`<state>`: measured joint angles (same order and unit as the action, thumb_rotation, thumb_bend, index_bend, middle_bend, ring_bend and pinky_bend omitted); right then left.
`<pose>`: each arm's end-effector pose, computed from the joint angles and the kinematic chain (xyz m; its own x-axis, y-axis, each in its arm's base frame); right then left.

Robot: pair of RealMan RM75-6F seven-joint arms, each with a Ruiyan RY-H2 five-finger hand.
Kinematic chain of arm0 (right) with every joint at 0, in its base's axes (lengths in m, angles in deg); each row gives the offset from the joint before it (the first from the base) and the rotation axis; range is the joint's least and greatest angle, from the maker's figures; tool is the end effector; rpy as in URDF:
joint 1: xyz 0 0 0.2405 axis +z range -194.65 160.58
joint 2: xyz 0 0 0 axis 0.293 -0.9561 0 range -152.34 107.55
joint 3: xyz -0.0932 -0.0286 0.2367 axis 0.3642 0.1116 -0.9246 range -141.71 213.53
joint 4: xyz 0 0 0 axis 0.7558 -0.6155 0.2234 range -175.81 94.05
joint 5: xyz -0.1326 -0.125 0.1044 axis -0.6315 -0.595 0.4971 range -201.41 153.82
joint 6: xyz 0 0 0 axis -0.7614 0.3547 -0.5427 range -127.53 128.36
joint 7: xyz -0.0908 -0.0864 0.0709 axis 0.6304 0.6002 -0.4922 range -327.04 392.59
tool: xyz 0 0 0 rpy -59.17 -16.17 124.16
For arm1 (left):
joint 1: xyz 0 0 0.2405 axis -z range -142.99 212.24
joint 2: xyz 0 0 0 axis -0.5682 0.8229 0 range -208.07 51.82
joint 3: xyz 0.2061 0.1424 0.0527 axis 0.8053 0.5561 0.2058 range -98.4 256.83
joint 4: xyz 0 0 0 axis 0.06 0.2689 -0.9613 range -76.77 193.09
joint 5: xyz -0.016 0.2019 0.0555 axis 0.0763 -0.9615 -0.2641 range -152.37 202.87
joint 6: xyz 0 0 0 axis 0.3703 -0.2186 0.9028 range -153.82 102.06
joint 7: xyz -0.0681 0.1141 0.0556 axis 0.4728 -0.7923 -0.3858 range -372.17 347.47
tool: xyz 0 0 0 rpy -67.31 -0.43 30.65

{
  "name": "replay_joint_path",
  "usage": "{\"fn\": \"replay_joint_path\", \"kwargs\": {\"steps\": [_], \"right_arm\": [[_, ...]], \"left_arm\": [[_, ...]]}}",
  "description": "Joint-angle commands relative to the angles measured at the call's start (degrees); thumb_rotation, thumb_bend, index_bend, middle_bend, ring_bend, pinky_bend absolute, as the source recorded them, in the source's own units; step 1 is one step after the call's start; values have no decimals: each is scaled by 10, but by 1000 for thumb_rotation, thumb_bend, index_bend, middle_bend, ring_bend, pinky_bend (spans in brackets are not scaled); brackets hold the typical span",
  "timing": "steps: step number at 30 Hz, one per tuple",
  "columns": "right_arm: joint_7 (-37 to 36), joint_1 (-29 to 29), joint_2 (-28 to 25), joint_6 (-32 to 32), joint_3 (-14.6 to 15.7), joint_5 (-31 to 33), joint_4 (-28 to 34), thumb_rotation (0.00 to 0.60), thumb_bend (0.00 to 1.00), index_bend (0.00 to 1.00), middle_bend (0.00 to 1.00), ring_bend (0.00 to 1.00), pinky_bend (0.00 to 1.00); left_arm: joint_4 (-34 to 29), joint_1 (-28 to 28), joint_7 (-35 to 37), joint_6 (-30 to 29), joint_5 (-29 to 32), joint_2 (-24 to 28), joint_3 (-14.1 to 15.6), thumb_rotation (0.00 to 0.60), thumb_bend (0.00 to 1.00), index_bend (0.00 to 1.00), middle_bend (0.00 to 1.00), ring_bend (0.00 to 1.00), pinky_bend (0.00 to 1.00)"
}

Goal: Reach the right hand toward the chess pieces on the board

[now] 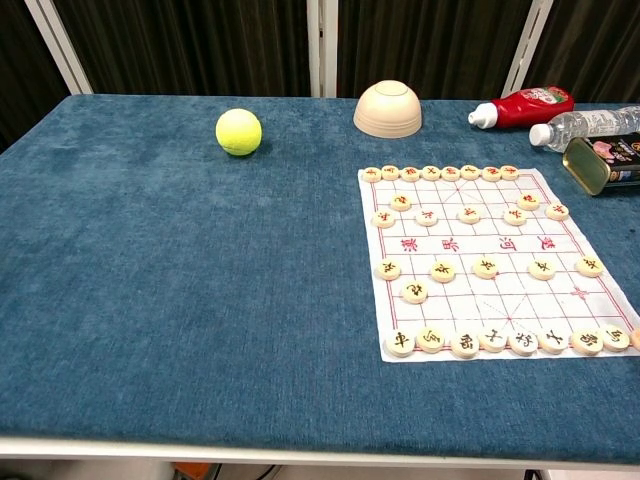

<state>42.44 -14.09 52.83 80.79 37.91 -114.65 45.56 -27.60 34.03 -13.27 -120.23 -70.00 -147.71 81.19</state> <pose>-0.3131 -0.1501 0.0783 0.4753 -0.1715 0.8630 -0.8798 -0.0961 0.4655 -0.3142 0.1329 0.1389 0.4253 -0.0382 0.9043 0.9004 -0.0841 -0.4270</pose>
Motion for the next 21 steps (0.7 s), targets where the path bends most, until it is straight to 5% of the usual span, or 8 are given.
{"fn": "replay_joint_path", "kwargs": {"steps": [1,21], "right_arm": [[24,13,19,-34,17,-6,2,600,272,204,0,0,0],[98,41,105,-72,7,8,-34,600,277,286,0,0,0]], "left_arm": [[4,-4,3,-4,-1,-4,2,600,119,31,21,0,18],[41,-26,37,-30,-4,-13,9,600,119,31,20,0,18]]}}
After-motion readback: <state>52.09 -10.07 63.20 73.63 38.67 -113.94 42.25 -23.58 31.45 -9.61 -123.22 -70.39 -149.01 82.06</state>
